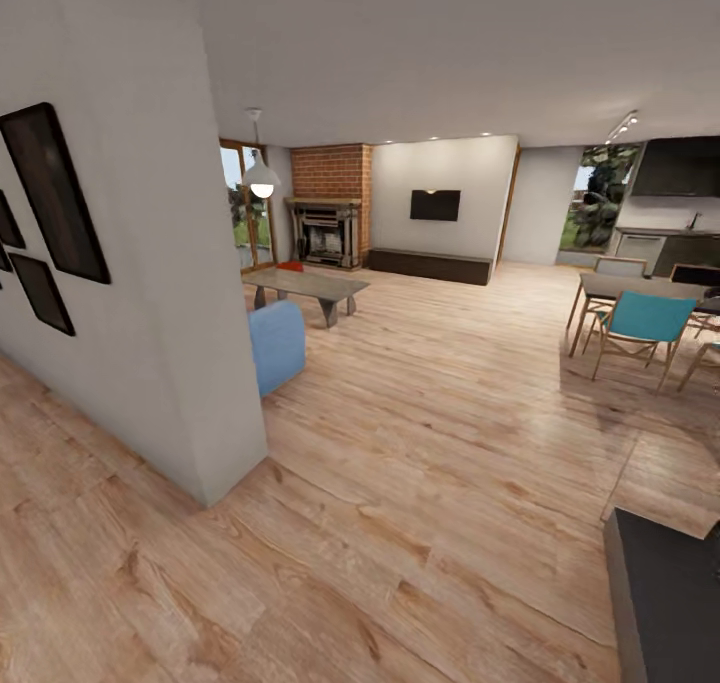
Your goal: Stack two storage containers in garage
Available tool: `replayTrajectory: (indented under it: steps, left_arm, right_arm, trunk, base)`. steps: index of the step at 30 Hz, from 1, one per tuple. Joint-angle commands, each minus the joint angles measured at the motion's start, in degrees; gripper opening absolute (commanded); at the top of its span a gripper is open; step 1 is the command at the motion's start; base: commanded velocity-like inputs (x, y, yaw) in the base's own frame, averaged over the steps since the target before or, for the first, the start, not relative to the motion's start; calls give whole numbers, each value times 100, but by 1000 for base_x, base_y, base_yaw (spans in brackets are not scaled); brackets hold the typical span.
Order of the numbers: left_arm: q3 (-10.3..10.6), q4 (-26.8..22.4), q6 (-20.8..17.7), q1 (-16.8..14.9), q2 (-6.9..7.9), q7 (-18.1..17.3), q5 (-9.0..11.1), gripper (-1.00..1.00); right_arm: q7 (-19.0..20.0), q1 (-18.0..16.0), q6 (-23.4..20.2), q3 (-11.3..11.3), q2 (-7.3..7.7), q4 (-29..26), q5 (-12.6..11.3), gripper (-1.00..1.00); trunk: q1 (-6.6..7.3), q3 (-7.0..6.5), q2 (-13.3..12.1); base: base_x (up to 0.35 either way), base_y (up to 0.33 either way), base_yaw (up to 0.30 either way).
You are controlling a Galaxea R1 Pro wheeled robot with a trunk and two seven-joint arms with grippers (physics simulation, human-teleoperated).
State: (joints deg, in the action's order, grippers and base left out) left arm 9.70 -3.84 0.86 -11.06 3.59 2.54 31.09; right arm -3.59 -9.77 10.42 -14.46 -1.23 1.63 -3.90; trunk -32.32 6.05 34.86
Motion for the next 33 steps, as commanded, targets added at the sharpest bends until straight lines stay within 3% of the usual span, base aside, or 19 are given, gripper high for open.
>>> replayTrajectory:
  steps: [1, 21, 33]
  left_arm:
    - [49, -4, 8, -1, 1, 19, 46, 100]
    - [52, -7, 11, -1, 1, 19, 37, 100]
    - [58, -3, 11, -1, 1, 19, 44, 100]
  right_arm:
    - [-18, -9, 30, -48, -3, 16, -40, 100]
    - [-6, -11, 21, -44, -12, 21, -75, 100]
    - [-16, -11, 13, -47, -8, 22, -40, 100]
  trunk:
    - [-5, 10, 8]
    - [-5, -16, 8]
    - [-5, -32, 8]
  base:
    - [324, 157, -282]
    - [324, 149, -284]
    - [324, 128, -46]
